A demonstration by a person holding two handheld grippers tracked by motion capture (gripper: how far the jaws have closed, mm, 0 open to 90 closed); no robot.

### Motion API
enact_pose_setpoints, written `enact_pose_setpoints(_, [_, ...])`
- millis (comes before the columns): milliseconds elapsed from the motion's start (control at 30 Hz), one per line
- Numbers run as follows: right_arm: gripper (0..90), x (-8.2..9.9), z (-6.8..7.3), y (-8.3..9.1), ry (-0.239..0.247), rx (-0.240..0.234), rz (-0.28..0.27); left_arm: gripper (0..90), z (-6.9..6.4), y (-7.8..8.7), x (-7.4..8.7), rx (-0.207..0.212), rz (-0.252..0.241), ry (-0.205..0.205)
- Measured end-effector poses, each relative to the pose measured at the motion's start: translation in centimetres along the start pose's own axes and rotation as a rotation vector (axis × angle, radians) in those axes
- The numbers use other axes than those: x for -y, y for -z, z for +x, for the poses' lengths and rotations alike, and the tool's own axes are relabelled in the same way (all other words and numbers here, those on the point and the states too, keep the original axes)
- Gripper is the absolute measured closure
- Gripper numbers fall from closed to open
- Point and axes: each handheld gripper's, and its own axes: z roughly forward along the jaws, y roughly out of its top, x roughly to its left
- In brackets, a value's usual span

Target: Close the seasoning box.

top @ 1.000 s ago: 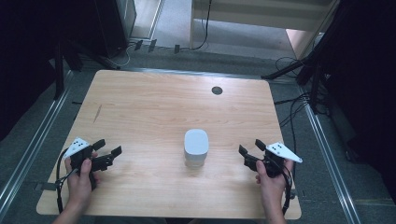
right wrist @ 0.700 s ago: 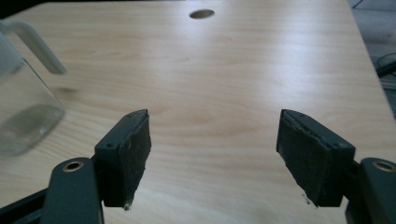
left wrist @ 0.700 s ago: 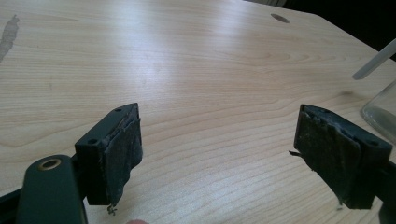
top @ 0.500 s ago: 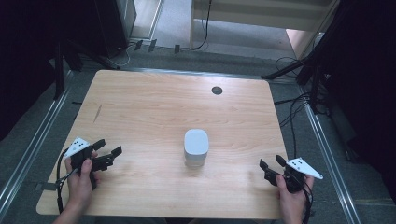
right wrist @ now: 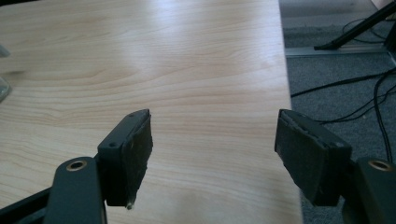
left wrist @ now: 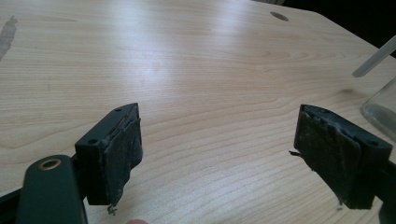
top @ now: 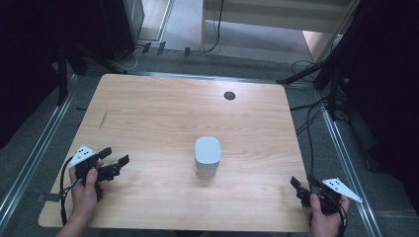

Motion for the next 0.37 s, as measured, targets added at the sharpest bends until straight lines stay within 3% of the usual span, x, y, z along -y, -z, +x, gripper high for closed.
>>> enact_pose_setpoints(167, [29.6, 0.12, -0.92, 0.48, -0.052, -0.004, -0.019, 15.0, -0.03, -0.07, -0.03, -0.002, 0.006, -0.007])
enact_pose_setpoints(367, [31.1, 0.14, -0.39, 0.36, -0.030, 0.003, -0.019, 15.0, 0.01, -0.10, -0.05, -0.007, 0.007, -0.002])
